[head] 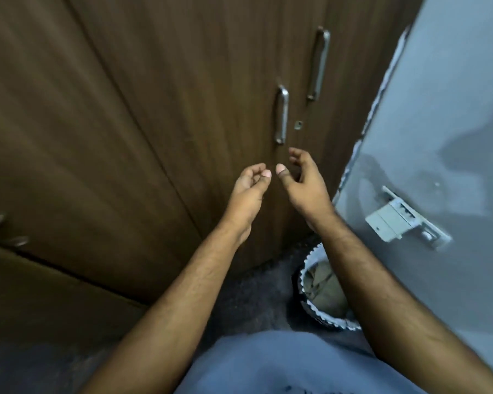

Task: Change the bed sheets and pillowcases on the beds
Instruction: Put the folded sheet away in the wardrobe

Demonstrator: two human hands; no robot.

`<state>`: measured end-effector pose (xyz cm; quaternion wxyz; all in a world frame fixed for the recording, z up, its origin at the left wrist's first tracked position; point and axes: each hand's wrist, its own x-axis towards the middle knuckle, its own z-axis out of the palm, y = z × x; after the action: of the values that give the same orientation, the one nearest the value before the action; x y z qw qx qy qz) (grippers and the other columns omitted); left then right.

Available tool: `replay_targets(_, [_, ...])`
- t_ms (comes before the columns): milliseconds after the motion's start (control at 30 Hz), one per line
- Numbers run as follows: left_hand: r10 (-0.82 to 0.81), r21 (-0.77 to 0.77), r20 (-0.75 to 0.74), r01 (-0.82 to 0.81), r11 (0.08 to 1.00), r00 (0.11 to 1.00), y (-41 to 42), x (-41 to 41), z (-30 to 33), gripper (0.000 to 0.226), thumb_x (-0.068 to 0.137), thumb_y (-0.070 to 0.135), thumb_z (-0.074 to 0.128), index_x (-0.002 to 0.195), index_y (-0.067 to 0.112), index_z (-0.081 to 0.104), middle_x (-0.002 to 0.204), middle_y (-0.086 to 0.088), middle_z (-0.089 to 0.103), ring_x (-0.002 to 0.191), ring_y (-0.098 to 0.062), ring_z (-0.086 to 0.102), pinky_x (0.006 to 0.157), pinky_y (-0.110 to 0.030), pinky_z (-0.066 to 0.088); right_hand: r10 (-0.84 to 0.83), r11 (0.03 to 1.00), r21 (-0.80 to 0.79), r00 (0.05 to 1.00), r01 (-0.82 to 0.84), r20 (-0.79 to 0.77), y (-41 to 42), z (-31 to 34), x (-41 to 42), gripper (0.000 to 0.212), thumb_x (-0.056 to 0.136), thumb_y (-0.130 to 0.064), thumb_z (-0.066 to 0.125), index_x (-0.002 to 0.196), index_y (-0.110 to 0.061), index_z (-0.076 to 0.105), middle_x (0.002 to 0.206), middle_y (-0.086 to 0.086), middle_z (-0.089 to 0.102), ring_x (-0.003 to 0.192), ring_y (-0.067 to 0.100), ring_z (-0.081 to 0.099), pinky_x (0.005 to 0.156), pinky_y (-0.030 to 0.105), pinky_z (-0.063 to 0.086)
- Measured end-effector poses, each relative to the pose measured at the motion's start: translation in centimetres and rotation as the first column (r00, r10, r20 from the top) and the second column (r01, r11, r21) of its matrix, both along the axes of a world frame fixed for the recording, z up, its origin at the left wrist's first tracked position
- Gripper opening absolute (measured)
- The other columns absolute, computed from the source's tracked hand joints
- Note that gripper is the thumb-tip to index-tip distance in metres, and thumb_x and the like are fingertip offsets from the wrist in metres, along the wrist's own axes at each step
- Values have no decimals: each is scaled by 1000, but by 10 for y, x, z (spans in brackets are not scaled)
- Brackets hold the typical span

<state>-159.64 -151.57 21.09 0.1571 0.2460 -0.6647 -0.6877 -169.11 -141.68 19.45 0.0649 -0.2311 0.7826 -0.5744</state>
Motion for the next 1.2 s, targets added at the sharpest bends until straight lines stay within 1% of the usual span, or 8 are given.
replay_targets(167, [252, -58, -135, -261, 964, 958, -62, 121, 43, 31, 103, 20, 58, 133, 15, 58, 126, 1, 66, 111, 2, 60, 81, -6, 46, 233, 971, -30, 966, -238, -108, -77, 38, 101, 49, 95, -31, 66, 140, -20, 49, 135, 0, 52, 124, 5, 50, 87, 1, 38])
replay_targets(267, [398, -87, -176, -417, 905, 900, -93, 196, 56, 29, 102, 20, 59, 131, 16, 59, 122, 3, 66, 105, 7, 60, 84, -9, 47, 374, 923, -42, 916, -383, -144, -125, 52, 163, 50, 95, -31, 66, 140, -21, 49, 136, 0, 51, 123, 6, 52, 99, 19, 47])
replay_targets(367, [492, -113, -175, -514, 850, 853, -112, 260, 66, 30, 102, 21, 59, 131, 18, 59, 124, 4, 65, 105, 10, 60, 84, -11, 47, 447, 885, -57, 878, -462, -169, -162, 63, 212, 51, 94, -33, 67, 140, -23, 49, 135, 0, 52, 107, 5, 56, 98, 33, 51])
replay_targets(533, [603, -119, -192, -628, 769, 775, -136, 336, 81, 31, 102, 23, 59, 133, 21, 59, 125, 6, 65, 107, 11, 60, 91, -13, 48, 520, 844, -33, 831, -535, -197, -209, 84, 269, 49, 94, -33, 66, 140, -25, 49, 133, -2, 52, 91, 10, 57, 94, 39, 54])
replay_targets(633, [650, -108, -206, -678, 727, 731, -147, 366, 84, 32, 102, 24, 59, 133, 21, 59, 124, 5, 65, 109, 6, 61, 96, -18, 47, 578, 802, -23, 786, -597, -219, -230, 94, 297, 49, 95, -33, 66, 140, -25, 49, 134, -2, 50, 98, 14, 62, 95, 36, 54])
replay_targets(867, [716, -64, -197, -737, 672, 670, -170, 395, 81, 35, 101, 28, 60, 136, 25, 56, 125, 10, 63, 114, 2, 59, 93, -19, 47, 664, 734, 23, 711, -678, -233, -273, 98, 335, 50, 96, -28, 66, 141, -18, 48, 134, 1, 50, 88, 6, 63, 76, 11, 49])
replay_targets(1067, [788, -87, -177, -807, 585, 590, -202, 404, 80, 46, 101, 23, 61, 145, 22, 48, 138, 2, 58, 125, -7, 55, 111, -36, 44, 746, 643, 16, 622, -766, -236, -319, 94, 360, 46, 94, -26, 67, 137, -15, 53, 131, 3, 55, 97, 7, 63, 91, 33, 55])
replay_targets(1200, [803, -111, -116, -811, 574, 584, -223, 413, 80, 62, 101, 25, 60, 156, 26, 31, 151, 3, 46, 115, 2, 53, 83, -14, 48, 726, 668, -70, 669, -741, -155, -342, 91, 375, 45, 94, -31, 66, 135, -18, 56, 132, -4, 58, 113, 9, 59, 101, 37, 51])
